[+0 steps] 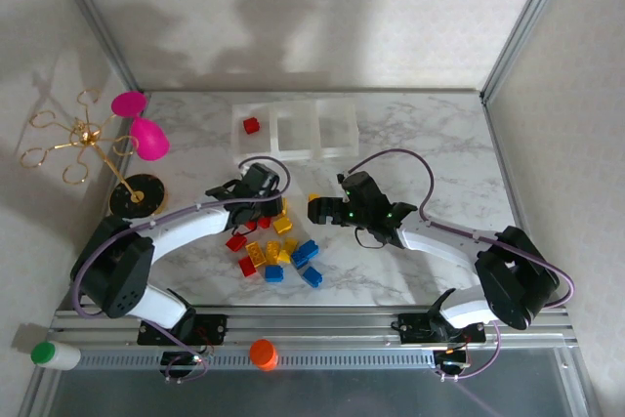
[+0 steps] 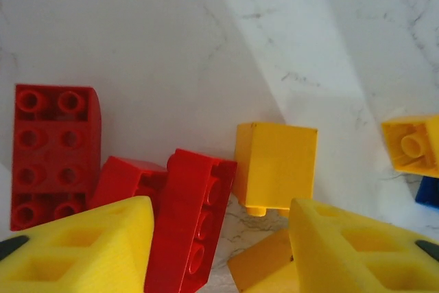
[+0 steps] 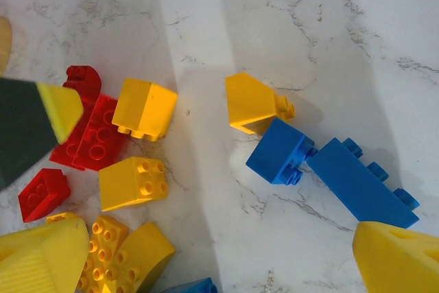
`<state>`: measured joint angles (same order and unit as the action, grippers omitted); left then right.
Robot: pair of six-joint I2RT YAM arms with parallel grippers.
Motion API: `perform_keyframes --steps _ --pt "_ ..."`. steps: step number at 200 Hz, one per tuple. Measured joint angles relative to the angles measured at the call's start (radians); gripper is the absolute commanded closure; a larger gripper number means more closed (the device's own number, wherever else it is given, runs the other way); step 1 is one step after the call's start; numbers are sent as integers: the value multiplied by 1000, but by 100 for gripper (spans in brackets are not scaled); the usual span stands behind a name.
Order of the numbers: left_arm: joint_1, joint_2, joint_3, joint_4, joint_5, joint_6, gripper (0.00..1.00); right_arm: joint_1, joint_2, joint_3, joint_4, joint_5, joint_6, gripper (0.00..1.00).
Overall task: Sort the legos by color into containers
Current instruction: Pick up the lego from the center of the table.
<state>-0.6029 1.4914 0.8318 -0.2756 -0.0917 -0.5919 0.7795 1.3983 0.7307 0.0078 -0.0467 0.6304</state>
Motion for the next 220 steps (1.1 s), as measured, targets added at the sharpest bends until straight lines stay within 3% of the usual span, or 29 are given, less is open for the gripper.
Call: perform_keyframes --steps 41,131,220 --pt "-5 24 -24 4 -17 -8 54 0 0 -2 5 -1 11 1" --pt "-5 72 -26 11 -48 -7 53 0 18 -2 10 -4 14 1" --pt "-7 103 -5 22 -39 16 75 0 21 -2 11 -3 14 1"
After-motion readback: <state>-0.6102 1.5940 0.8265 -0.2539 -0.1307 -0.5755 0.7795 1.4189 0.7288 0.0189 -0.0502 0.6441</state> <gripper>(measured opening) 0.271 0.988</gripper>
